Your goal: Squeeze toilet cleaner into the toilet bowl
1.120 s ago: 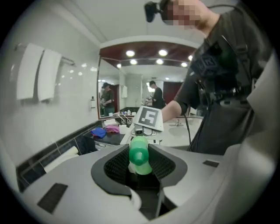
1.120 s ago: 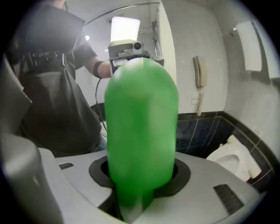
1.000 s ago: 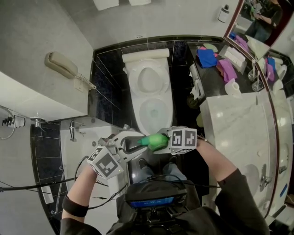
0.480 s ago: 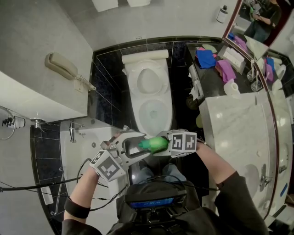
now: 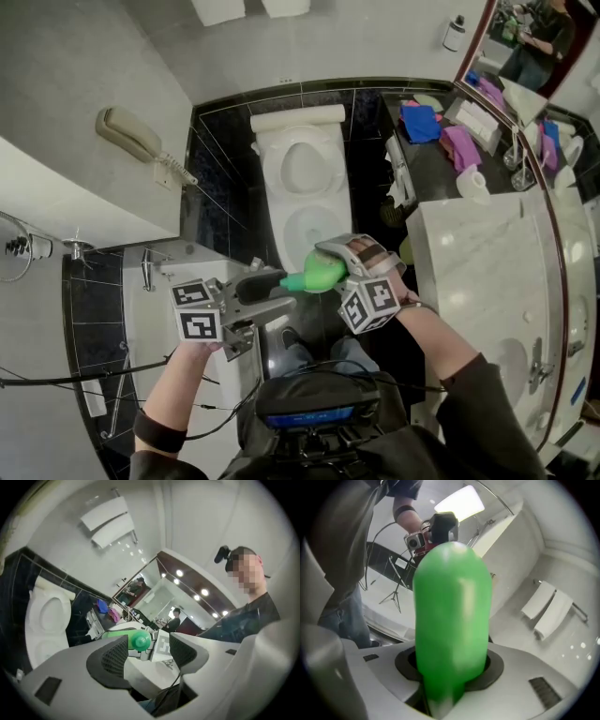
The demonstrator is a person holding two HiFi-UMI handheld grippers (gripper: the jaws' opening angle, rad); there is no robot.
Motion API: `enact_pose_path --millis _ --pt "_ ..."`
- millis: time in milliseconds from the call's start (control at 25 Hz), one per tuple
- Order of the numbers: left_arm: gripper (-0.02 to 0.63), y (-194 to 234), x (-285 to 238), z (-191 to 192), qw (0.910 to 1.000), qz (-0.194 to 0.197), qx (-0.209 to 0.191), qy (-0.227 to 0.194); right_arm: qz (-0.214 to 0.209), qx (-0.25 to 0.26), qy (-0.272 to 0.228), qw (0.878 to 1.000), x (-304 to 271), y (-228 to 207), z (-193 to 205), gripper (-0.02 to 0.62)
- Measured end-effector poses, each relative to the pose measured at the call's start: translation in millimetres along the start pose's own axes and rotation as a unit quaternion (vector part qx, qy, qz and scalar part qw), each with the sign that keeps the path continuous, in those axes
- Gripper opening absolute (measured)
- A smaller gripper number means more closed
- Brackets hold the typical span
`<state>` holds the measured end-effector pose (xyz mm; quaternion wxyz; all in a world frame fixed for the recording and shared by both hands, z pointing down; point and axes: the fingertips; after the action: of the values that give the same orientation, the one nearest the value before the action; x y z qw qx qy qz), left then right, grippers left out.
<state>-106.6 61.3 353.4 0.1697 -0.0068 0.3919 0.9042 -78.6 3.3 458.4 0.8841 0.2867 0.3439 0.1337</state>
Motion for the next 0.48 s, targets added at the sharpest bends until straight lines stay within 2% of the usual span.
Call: enact_pose_path --millis 80,160,320,360,440,480 --pt "0.275 -2.1 -0.2 -0.8 0.9998 0.011 0.020 0.000 0.027 0.038 0.001 0.999 3.3 -7.9 -2.8 0.199" --pt "0.275 -3.6 -2.3 0.6 0.9996 0.016 0.023 0.007 0.043 0.067 -0.003 0.997 5.5 -11.4 -6.9 0.199" --pt "0.273 -7.3 -6.1 4.4 0.9993 0.029 0.016 0.018 0.047 0.071 -0.012 0.996 4.6 -11.4 -13.2 0.199" --pt "0.265 -8.1 -7.3 5.1 0.9993 0.031 0.012 0.019 0.045 0.069 -0.013 0.996 4.4 -10.1 -13.3 0.201" --pt "0.193 -7.3 -8.5 4.4 0.9995 0.027 0.004 0.016 0.041 0.067 -0.014 0.997 4.3 -7.0 -13.3 0.201" --pt "0.178 -5.5 -8.4 4.1 0.9997 0.022 -0.003 0.015 0.039 0.066 -0.015 0.997 4.2 -5.7 -13.6 0.202"
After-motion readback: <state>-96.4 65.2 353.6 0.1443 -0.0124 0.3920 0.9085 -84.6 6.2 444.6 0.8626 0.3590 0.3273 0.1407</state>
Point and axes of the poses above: the fingertips, and each gripper's own axes: x backward along the fingers, y to its left, z out of its underside, and after that the axes turned 1 degree about z, right-handed
